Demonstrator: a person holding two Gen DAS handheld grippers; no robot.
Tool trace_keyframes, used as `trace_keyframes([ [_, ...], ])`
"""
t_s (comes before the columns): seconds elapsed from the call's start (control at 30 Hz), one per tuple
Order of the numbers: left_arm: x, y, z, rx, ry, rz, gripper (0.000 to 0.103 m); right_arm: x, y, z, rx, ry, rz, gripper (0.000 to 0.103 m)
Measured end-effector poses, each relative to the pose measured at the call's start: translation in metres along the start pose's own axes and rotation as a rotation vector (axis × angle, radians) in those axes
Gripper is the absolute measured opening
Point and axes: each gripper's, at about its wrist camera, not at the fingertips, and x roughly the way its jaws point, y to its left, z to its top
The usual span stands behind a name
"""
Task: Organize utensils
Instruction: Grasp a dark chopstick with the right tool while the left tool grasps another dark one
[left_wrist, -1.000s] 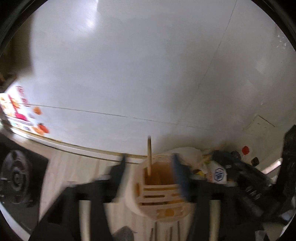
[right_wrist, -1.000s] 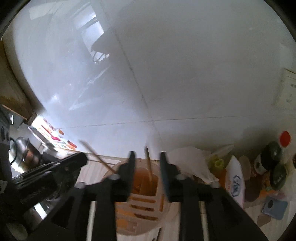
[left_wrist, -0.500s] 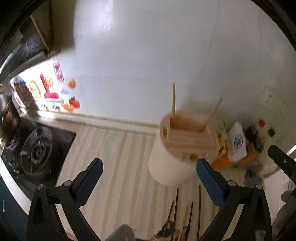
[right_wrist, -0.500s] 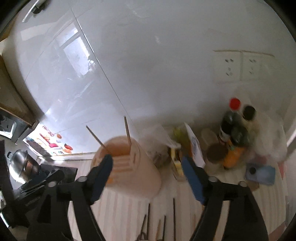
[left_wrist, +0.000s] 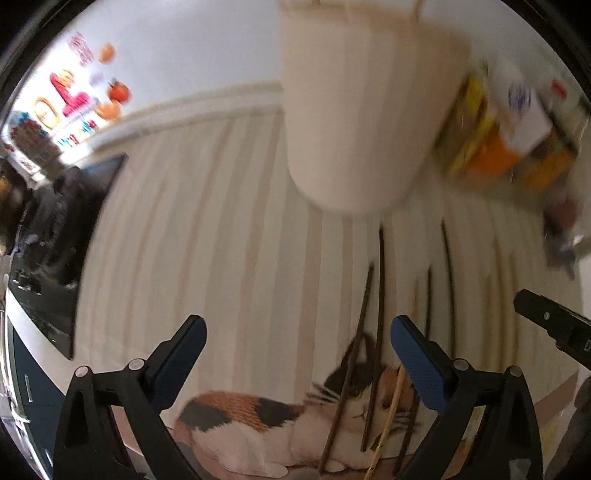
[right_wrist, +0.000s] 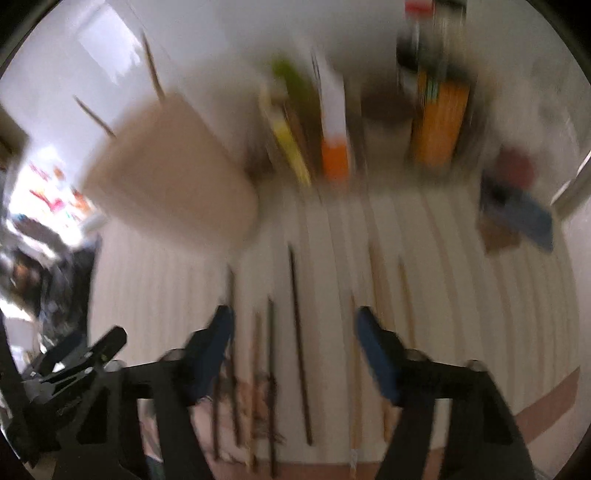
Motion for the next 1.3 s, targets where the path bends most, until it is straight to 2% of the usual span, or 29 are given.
trace_keyframes([
  [0.07,0.022,-0.004,-0.008,0.022,0.063,-0.011,0.08,0.022,-0.005,-0.007,0.0,0.057,-0.006,0.045],
  [0.17,0.049,-0.01,-0.018,0.046,0.14,-0.037,0.066,0.047,-0.01,-0.019,-0.011,0.12,-0.021,0.036],
  [0.27,0.068,-0.017,-0.025,0.076,0.178,-0.041,0.052,0.061,-0.009,-0.028,-0.031,0.159,-0.029,0.035],
  [0.33,0.077,-0.023,-0.029,0.099,0.195,-0.04,0.047,0.07,-0.006,-0.031,-0.051,0.181,-0.035,0.035],
  [0.4,0.076,-0.024,-0.028,0.106,0.171,-0.045,0.039,0.079,-0.005,-0.031,-0.067,0.198,-0.039,0.035],
  [0.47,0.078,-0.024,-0.027,0.101,0.173,-0.077,0.007,0.087,-0.003,-0.034,-0.081,0.211,-0.049,0.035],
  [0.5,0.079,-0.023,-0.026,0.096,0.174,-0.059,0.004,0.092,0.0,-0.034,-0.092,0.218,-0.059,0.035],
  [0.63,0.083,-0.005,-0.02,0.029,0.187,-0.053,0.004,0.109,0.008,-0.034,-0.131,0.238,-0.083,0.035],
  [0.7,0.084,0.004,-0.017,0.008,0.194,-0.048,0.004,0.114,0.013,-0.036,-0.152,0.232,-0.111,0.024],
  [0.77,0.084,0.014,-0.019,-0.01,0.204,-0.048,0.004,0.114,0.016,-0.04,-0.17,0.227,-0.149,0.008],
  [0.8,0.084,0.017,-0.019,-0.014,0.207,-0.05,0.004,0.113,0.015,-0.043,-0.166,0.232,-0.153,0.006],
  [1.0,0.08,0.038,-0.019,-0.005,0.203,-0.052,0.004,0.103,0.001,-0.074,-0.16,0.314,-0.156,0.006],
  [1.13,0.082,0.031,-0.024,0.005,0.21,-0.05,0.004,0.099,-0.006,-0.089,-0.168,0.349,-0.159,0.006],
  [1.2,0.081,0.024,-0.021,0.016,0.211,-0.048,0.004,0.099,-0.007,-0.089,-0.155,0.373,-0.163,0.007],
  [1.3,0.081,0.025,-0.019,0.025,0.217,-0.05,0.004,0.102,-0.007,-0.082,-0.164,0.36,-0.199,0.007],
])
